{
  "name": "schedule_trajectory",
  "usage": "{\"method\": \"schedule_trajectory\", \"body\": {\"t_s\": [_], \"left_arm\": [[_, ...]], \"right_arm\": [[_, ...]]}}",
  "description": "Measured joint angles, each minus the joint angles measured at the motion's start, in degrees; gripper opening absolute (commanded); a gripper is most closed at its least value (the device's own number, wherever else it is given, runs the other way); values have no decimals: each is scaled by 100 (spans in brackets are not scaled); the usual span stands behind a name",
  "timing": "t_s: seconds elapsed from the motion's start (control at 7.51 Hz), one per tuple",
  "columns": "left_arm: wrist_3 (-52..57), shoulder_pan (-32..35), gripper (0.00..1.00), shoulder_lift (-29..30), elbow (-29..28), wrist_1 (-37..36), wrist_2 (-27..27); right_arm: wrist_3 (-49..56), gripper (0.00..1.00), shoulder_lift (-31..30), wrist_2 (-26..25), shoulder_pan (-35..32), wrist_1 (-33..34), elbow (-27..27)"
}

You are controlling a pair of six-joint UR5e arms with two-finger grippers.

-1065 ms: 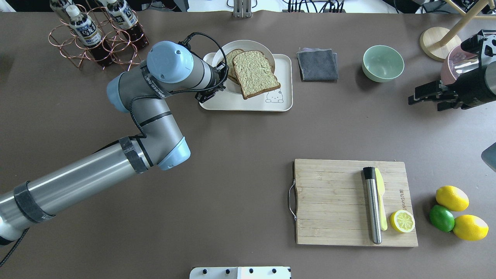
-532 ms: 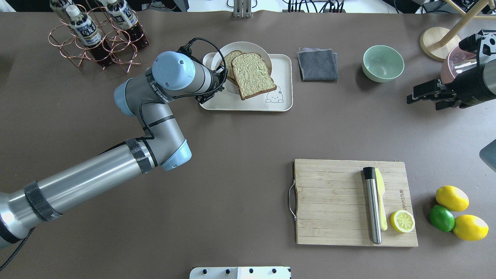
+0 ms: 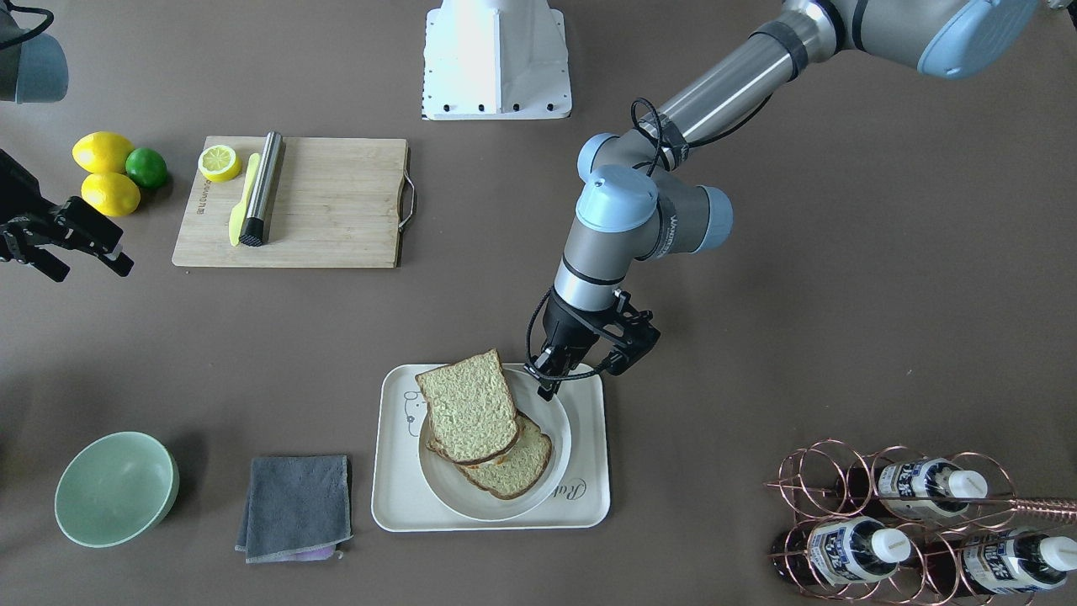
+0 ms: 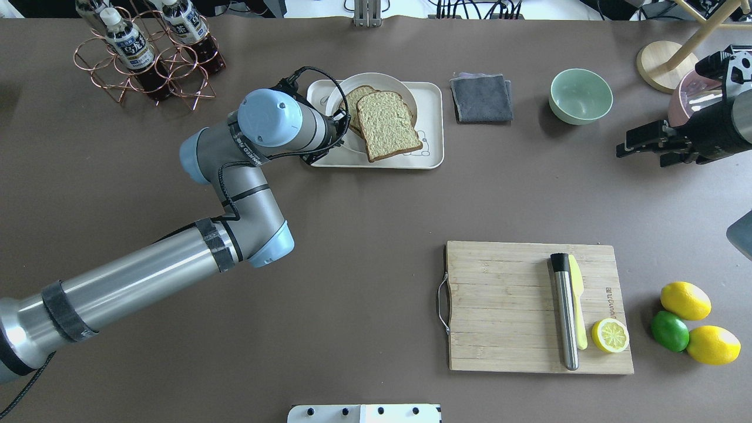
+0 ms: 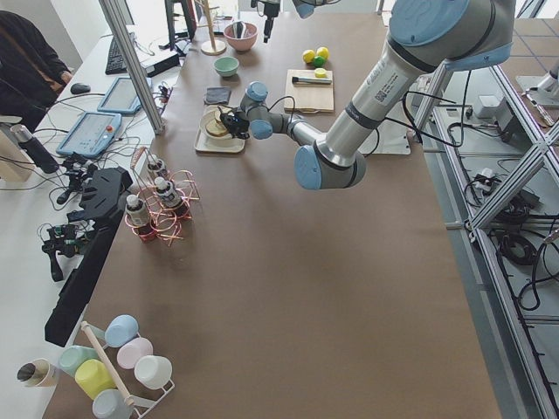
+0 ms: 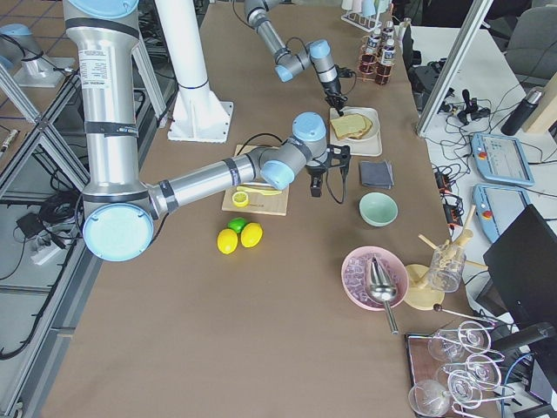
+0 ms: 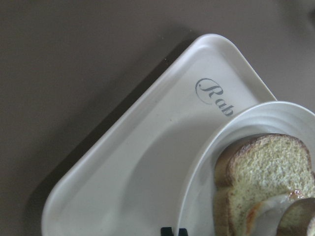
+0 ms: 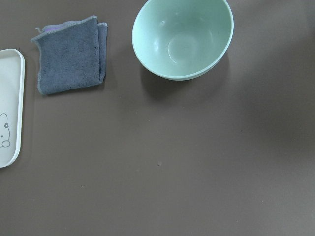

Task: Make sandwich and place on tray
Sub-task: 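Adjust the plate position on the tray with the left gripper, then release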

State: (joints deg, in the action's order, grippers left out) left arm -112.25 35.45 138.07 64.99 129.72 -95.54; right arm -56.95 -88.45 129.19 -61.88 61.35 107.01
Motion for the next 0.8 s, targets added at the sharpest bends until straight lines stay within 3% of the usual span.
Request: {"method": "schedule_trajectory", "body": {"t_s": [0.13, 0.8], "left_arm": [[10, -13, 98, -2, -20, 0, 57], [343, -32, 98, -8, -32, 16, 80]], "right_arm": [[0, 99, -8, -3, 0, 0, -3], [8, 99, -23, 4, 0, 0, -15]]}}
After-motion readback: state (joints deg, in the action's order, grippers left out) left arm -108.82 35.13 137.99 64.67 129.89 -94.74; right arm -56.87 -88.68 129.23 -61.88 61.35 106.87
